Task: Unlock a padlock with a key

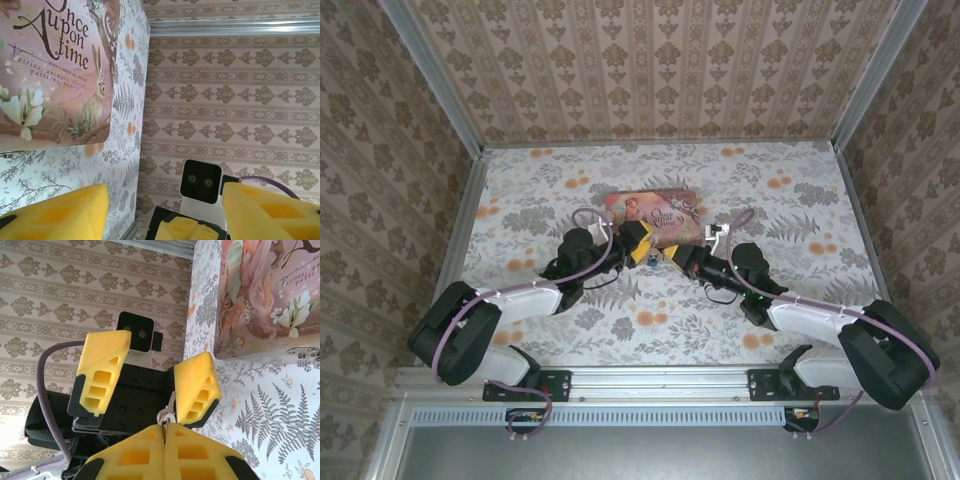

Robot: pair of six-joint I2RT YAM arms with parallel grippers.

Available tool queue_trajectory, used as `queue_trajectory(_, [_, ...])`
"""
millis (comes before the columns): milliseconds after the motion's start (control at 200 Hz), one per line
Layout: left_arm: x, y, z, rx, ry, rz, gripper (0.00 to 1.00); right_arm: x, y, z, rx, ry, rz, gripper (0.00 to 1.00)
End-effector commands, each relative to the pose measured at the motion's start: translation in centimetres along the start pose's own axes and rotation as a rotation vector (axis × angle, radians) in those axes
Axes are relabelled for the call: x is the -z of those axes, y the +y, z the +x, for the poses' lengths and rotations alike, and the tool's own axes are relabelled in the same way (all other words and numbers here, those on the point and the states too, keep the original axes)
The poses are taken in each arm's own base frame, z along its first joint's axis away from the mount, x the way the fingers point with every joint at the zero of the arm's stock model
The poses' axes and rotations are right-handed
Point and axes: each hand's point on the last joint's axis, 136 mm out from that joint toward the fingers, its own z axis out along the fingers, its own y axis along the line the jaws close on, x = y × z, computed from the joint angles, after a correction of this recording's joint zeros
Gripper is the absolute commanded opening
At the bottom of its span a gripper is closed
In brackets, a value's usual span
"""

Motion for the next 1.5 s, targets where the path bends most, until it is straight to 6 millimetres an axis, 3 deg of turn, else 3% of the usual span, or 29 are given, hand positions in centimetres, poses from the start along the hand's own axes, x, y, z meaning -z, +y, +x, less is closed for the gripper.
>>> queue_trajectory(0, [-0.3, -0.5, 0.1, -0.004, -0.005, 0.033, 0.61, -0.8, 2.6, -0.9, 0.004, -0.042, -0.083, 0.0])
queue_trajectory(380, [-0.3, -0.1, 0.1, 0.012, -0.013, 0.046, 0.51, -1.9, 2.7, -0.5, -0.015, -0.042, -0.095, 0.0])
queue_trajectory(690, [-0.4, 0.0, 0.2, 0.014, -0.011, 0.047, 0.34, -2.1, 1.9, -0.7, -0.024, -0.057, -0.076, 0.0])
queue_trajectory(1140, [-0.3, 0.2, 0.5, 0.019, -0.006, 0.046, 0.21, -2.2, 1.7, -1.0, -0.034, -0.075, -0.076, 0.0])
queue_trajectory(1170, [-0.3, 0.2, 0.5, 0.018, -0.006, 0.045, 0.2, -2.5, 0.7, -0.9, -0.043, -0.069, -0.051, 0.0])
queue_trajectory(1495, [-0.2, 0.4, 0.5, 0.016, -0.009, 0.039, 0.08, -2.6, 0.4, -0.9, -0.049, -0.07, -0.046, 0.0])
